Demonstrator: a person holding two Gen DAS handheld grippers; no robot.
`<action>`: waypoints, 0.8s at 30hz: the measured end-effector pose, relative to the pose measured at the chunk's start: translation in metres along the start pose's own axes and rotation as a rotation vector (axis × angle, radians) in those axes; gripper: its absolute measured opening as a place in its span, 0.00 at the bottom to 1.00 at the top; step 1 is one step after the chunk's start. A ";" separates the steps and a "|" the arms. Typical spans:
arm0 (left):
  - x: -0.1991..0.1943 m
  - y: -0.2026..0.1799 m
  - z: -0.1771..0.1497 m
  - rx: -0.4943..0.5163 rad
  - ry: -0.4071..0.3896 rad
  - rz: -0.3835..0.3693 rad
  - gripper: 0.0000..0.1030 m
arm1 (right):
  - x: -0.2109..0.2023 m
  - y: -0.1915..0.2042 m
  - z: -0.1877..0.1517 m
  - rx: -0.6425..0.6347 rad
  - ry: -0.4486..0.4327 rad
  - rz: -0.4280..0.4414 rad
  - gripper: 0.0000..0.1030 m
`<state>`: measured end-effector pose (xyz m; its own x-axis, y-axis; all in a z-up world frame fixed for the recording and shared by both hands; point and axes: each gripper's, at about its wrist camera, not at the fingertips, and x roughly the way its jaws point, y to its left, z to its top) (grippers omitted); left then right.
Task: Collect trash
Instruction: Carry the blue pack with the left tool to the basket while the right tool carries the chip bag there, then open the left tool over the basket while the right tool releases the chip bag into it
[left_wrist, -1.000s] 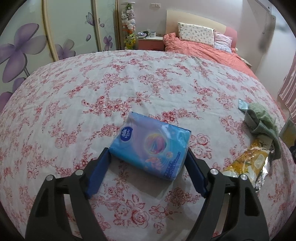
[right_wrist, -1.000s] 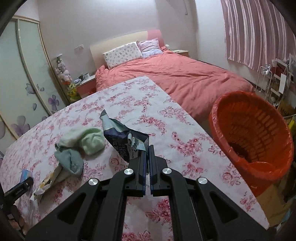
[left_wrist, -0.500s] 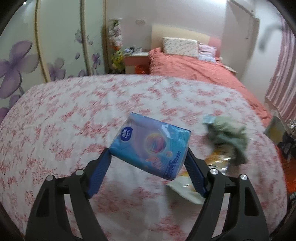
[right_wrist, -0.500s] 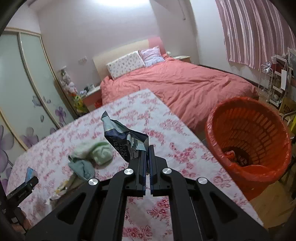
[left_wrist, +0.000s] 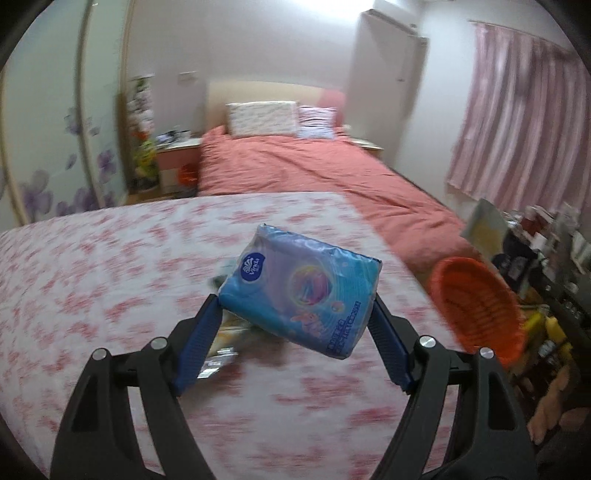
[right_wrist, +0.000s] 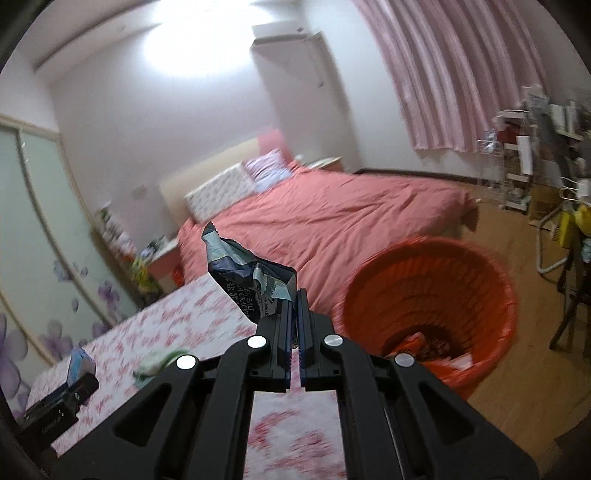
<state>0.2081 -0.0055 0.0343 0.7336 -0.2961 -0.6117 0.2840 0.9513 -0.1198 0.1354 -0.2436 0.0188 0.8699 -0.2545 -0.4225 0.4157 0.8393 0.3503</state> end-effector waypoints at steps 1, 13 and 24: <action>0.001 -0.010 0.001 0.011 -0.002 -0.019 0.74 | -0.003 -0.009 0.004 0.016 -0.024 -0.023 0.03; 0.044 -0.153 0.000 0.181 0.041 -0.250 0.74 | 0.002 -0.090 0.022 0.141 -0.106 -0.166 0.03; 0.132 -0.253 -0.010 0.295 0.159 -0.321 0.77 | 0.039 -0.145 0.028 0.234 -0.018 -0.190 0.04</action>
<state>0.2269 -0.2841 -0.0243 0.4823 -0.5329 -0.6953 0.6620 0.7415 -0.1092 0.1167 -0.3887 -0.0256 0.7746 -0.4066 -0.4844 0.6192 0.6431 0.4505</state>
